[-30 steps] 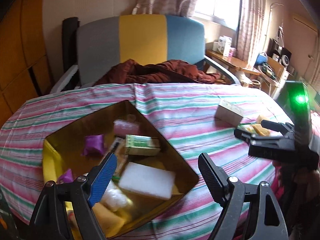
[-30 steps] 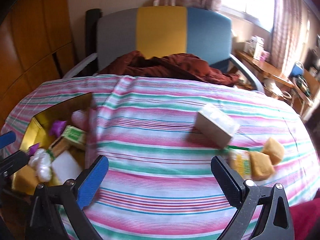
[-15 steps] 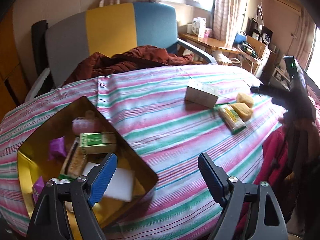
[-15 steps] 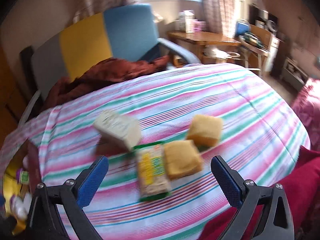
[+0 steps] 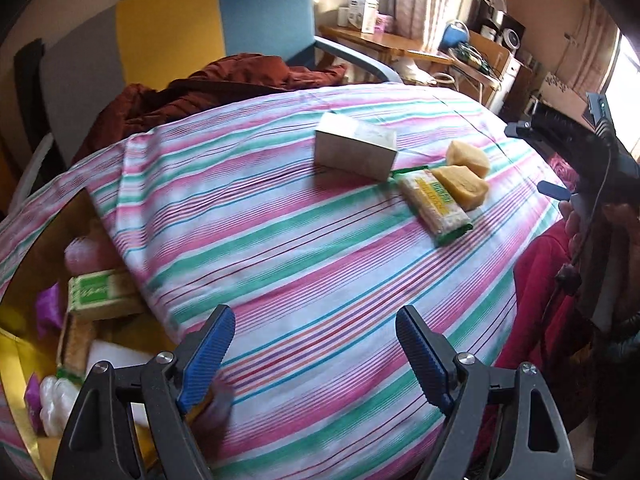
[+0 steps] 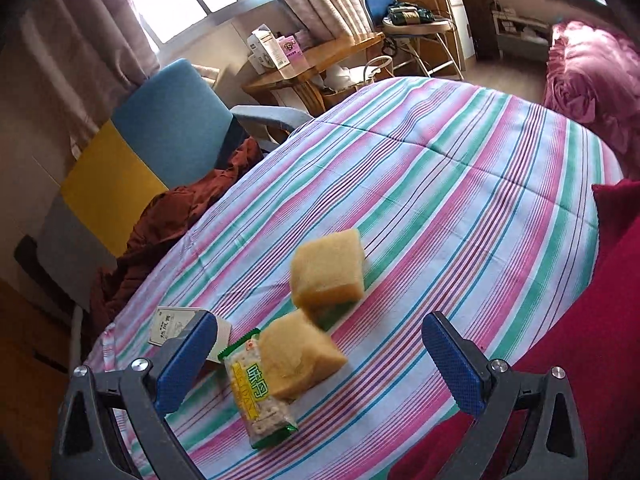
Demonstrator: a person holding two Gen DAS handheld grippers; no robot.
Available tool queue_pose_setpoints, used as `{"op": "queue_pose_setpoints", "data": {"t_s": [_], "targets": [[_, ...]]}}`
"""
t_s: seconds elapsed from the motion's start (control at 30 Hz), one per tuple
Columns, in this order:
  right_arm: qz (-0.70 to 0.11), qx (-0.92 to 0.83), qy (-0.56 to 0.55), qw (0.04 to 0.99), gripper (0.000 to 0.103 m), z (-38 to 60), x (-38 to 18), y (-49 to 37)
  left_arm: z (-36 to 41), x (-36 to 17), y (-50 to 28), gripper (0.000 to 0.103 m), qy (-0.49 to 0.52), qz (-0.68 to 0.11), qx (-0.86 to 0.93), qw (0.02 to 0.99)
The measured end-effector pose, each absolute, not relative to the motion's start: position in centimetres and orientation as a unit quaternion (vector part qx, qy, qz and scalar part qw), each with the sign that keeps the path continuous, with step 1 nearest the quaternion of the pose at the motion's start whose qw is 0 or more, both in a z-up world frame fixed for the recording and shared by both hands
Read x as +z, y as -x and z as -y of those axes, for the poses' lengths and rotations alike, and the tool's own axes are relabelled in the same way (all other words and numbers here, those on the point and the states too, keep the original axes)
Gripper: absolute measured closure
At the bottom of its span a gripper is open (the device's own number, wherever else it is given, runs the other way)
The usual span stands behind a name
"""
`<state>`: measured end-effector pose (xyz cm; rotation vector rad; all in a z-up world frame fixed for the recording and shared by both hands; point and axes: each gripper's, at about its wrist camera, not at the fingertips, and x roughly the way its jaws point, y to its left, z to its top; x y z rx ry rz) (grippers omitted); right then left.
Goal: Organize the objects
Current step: 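Move both grippers back from the tray toward the remaining items, then grasp the WEIDAN cracker packet with the left gripper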
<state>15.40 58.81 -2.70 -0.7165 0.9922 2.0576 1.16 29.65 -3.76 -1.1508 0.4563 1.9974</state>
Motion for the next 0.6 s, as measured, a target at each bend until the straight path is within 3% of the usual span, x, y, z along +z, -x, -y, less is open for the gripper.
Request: {"op": "queue_pose_setpoints", "data": {"t_s": [0.1, 0.6], "targets": [[-0.402, 0.798, 0.269, 0.361, 0.000, -59.0, -2.8, -15.7, -31.6, -3.5, -1.5, 0.024, 0.445, -0.187, 0.778, 0.403], [-0.455, 0.793, 0.261, 0.310, 0.000, -59.6, -4.1, -15.6, -42.8, -6.2, -0.6, 0.028, 0.489, -0.196, 0.726, 0.442]]}}
